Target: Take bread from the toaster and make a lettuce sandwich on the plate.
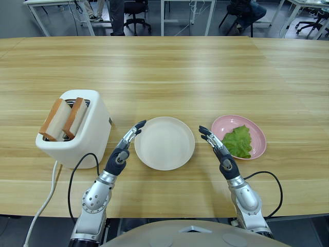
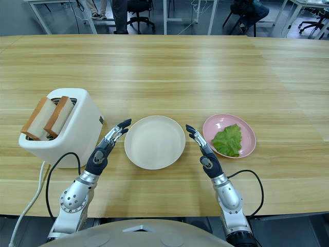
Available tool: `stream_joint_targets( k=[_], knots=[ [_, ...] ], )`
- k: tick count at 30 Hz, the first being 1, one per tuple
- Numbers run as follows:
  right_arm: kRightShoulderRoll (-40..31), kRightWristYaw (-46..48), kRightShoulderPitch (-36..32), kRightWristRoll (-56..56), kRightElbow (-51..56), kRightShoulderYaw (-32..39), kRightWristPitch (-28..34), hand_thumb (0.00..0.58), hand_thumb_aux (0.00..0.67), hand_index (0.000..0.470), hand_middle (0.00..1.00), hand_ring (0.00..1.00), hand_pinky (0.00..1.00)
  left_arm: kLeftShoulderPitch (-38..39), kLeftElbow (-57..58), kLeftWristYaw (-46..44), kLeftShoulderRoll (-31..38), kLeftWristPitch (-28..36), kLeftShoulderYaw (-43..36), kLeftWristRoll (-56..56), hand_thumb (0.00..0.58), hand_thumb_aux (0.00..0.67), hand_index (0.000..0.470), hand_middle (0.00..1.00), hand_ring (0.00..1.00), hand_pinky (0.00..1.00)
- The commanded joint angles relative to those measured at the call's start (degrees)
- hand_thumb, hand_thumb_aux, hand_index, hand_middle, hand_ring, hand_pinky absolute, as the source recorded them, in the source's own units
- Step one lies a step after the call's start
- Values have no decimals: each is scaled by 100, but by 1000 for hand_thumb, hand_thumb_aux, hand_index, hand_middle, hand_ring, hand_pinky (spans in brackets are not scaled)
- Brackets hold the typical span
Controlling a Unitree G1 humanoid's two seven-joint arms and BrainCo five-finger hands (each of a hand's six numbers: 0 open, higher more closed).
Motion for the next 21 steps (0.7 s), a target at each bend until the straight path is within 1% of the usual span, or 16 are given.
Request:
stream_joint_targets(
  k=[1, 17, 19, 20, 21],
  knots=[
    [3, -33, -21, -29, 26, 28, -10, 0, 0, 0, 0, 0, 0, -6, 27, 7, 38, 28, -2, 78, 0, 0, 0, 0, 0, 0],
    [-4, -41, -42, -33, 66, 12, -42, 0, 0, 0, 0, 0, 0, -11, 8, 57, 31, 0, 34, 137, 0, 0, 0, 0, 0, 0],
    [3, -52, -54, -38, 53, 7, -31, 0, 0, 0, 0, 0, 0, 10, -460, 179, 26, 111, 154, 213, 0, 0, 0, 0, 0, 0],
    [7, -60, -63, -40, 48, 2, -25, 0, 0, 0, 0, 0, 0, 10, -857, 268, 18, 236, 279, 237, 0, 0, 0, 0, 0, 0],
    [12, -69, -73, -39, 49, -5, -20, 0, 0, 0, 0, 0, 0, -42, -1377, 406, 7, 498, 505, 183, 0, 0, 0, 0, 0, 0]
  ],
)
